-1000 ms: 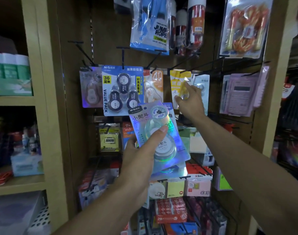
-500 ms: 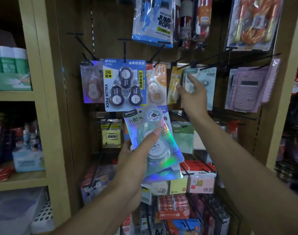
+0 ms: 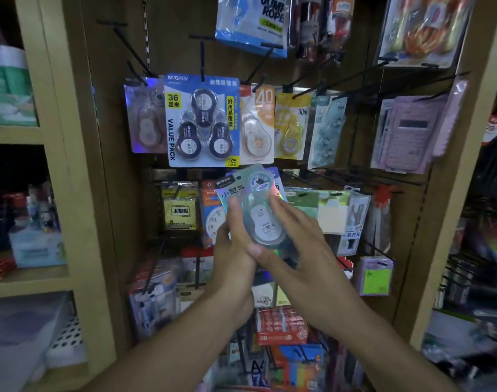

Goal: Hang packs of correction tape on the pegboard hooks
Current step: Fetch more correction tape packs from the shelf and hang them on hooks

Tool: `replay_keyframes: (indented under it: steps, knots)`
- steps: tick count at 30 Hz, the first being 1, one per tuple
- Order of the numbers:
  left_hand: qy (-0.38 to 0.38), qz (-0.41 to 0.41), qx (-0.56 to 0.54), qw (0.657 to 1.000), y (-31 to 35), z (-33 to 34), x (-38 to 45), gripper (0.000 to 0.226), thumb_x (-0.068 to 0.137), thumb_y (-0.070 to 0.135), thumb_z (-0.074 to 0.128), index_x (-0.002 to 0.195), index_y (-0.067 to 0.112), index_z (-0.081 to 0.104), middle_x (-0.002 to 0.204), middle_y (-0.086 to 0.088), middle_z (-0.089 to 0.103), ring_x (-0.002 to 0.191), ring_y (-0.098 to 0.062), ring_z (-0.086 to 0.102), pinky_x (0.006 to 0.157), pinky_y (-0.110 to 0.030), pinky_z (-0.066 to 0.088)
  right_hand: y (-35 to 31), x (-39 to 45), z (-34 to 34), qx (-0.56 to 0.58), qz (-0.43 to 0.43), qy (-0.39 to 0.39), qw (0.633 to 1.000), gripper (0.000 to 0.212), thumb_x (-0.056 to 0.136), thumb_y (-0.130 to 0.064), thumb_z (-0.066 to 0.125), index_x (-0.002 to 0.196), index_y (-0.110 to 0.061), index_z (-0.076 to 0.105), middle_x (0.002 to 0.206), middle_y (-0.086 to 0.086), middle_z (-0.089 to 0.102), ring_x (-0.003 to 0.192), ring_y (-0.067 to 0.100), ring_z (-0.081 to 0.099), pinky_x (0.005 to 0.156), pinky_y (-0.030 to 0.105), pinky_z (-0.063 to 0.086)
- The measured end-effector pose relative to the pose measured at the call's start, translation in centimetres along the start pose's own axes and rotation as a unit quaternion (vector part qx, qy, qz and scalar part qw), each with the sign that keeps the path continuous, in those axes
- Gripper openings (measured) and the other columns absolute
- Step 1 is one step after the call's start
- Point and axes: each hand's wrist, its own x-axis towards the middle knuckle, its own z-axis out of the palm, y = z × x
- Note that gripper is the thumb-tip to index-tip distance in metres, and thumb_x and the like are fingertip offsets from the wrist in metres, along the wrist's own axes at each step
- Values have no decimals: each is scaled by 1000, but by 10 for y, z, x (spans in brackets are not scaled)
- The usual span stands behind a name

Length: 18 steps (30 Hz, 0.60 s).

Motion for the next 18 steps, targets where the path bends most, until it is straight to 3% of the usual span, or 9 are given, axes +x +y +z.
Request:
replay_keyframes:
  steps: [2,4,7,11,14,18]
  knots:
    - [26,-25,11,999,-2,-2,2,85,55,95,33,110,40,66,100,4,77,91,-23,75,85,-49,57,6,3,2,-32,-13,18,999,69,95,-51,57,157,-36,30,155,-29,28,143,-15,16,112,5,18]
    - [45,-36,19,998,-5,-4,3,89,48,99,31,111,45,63,107,6,74,98,-23,72,89,-50,55,12,6,4,-43,-16,43,998,60,99,-47,54,155,-34,36,152,-27,35,143,-10,23,112,6,21]
    - [67,-15,50,996,-8,-3,3,84,50,95,40,116,47,58,115,10,70,105,-21,68,91,-48,53,17,6,6,-59,-21,78,995,51,102,-42,52,151,-33,44,148,-22,42,141,-2,31,112,11,26]
    - [82,0,62,995,-9,-4,-1,85,60,83,54,133,41,47,124,10,64,109,-18,65,90,-47,55,12,6,3,-123,-18,93,988,52,97,-50,47,148,-40,47,147,-26,44,139,2,34,109,20,34]
    - [80,9,50,996,-5,-10,-2,91,60,78,62,139,39,40,133,9,58,115,-16,62,95,-40,51,6,12,-3,-114,-18,81,990,55,89,-54,62,142,-44,53,139,-34,47,132,-5,41,109,25,42]
    - [102,41,78,991,4,-30,-3,96,48,87,61,131,41,48,129,9,62,114,-19,64,92,-47,53,-3,23,-1,-88,-47,40,994,61,81,-41,81,137,-46,57,120,-50,44,114,-30,40,100,4,37]
